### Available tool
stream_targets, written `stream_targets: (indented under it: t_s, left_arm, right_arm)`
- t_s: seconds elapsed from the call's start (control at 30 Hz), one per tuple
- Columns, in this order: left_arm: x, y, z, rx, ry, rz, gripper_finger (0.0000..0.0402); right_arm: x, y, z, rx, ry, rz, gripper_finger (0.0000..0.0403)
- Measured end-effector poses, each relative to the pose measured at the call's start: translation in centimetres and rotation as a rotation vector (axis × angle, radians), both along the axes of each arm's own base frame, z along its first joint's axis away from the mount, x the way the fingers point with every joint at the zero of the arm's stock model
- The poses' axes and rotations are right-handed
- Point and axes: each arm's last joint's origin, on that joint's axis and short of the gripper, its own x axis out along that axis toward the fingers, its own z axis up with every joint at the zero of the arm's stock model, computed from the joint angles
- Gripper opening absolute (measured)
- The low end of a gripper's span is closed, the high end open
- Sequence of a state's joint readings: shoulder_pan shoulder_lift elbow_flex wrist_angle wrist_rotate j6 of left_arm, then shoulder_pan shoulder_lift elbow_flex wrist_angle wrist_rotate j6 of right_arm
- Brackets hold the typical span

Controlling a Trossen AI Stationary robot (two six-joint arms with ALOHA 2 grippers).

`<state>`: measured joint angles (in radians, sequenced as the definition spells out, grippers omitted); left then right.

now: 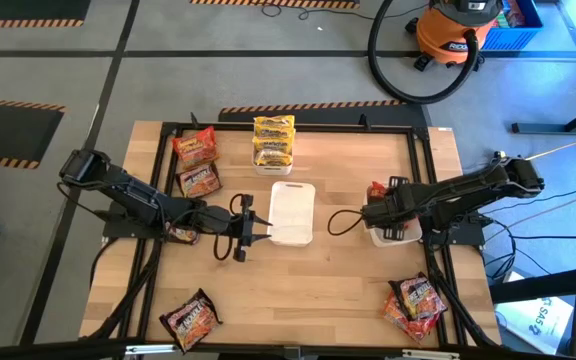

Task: Sort Maruchan noodles
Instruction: Put the orange noodle pack into the bottom right white bin

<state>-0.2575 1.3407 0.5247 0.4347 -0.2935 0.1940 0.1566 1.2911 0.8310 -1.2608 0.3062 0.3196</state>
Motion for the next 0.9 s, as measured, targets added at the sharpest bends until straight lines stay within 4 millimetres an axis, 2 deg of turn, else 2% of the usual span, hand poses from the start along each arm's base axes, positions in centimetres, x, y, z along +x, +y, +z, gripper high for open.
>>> stream_targets:
  t_s: [0.5,0.7,0.9]
  left_arm:
    - [0.0,0.0,0.0,0.0,0.0,0.0,0.0131]
    - [0.0,0.0,0.0,0.0,0.0,0.0,0.0131]
    - [0.0,0.0,0.0,0.0,-0.001,0.001,0.0131]
  right_arm:
    - [1.0,0.0,0.0,-0.049,-0.082,0.079,0.0216]
    - [0.8,0.0,0.0,-0.013,-0.067,0.042,0.0216]
    - [1.1,0.2,2.1,0.023,-0.082,-0.028,0.0216]
